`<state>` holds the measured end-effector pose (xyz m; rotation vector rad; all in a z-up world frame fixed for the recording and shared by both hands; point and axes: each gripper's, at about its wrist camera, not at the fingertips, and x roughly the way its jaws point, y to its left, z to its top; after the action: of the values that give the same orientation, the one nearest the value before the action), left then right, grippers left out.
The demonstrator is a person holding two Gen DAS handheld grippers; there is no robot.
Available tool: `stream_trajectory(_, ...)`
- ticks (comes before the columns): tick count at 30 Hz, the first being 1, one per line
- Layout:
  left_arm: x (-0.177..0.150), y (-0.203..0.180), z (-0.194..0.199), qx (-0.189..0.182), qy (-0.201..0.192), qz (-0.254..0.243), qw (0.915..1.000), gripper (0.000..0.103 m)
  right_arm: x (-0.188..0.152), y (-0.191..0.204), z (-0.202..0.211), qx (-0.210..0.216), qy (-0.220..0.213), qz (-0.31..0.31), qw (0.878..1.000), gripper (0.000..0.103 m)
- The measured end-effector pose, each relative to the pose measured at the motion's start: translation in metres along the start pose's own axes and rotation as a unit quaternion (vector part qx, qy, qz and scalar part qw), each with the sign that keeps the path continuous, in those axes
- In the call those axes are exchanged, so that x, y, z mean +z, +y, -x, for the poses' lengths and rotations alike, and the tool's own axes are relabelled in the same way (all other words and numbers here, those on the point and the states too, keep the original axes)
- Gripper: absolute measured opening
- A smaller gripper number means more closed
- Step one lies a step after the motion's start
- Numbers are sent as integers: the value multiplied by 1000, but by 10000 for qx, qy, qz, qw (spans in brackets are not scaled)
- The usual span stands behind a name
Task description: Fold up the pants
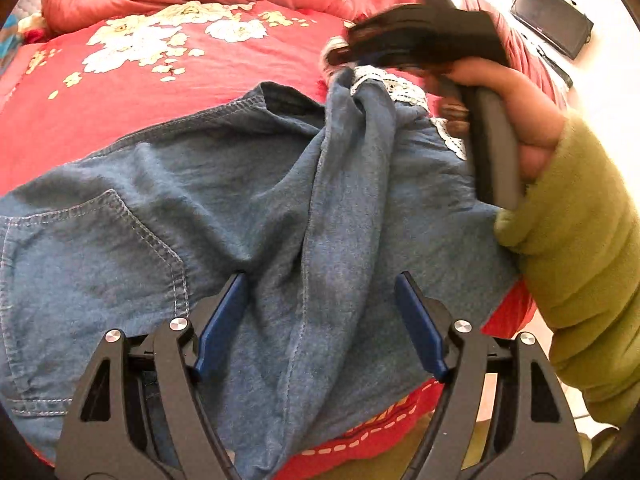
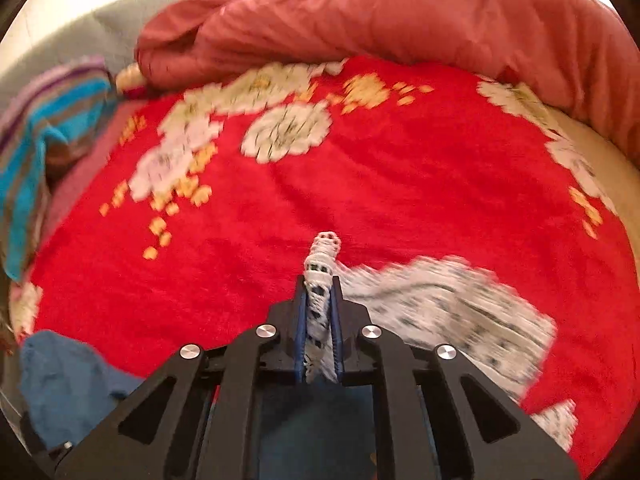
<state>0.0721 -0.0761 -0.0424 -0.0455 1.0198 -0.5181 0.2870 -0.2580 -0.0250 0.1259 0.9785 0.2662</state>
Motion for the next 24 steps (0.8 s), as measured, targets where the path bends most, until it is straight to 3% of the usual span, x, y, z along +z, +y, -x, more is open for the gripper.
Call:
stream_trajectory(6, -3, 1, 3, -11, -57, 52, 10000, 69, -24, -40, 72, 373, -414, -536, 9970, 9)
stream_trajectory(12, -3, -1, 4, 167, -115, -23, 9998, 69, -57, -70, 136, 298, -690, -766, 9942, 9)
stream_trajectory(14, -4, -2, 6, 382, -138, -139, 9991, 51, -69, -75, 150, 270, -687, -817, 9939, 9)
stream_trajectory(16, -5, -2, 11, 442, -173, -232, 9986, 22, -83, -79, 162, 306, -644, -864, 9937, 9)
stream_trajectory(18, -4, -1, 15, 425, -201, -253, 9986, 9, -98, -80, 172, 275, -577, -876, 9941, 9)
stream_trajectory(24, -11, -6, 34, 584, -368, -636, 9956, 2, -140, -80, 186, 252, -365, -1094, 9930, 9)
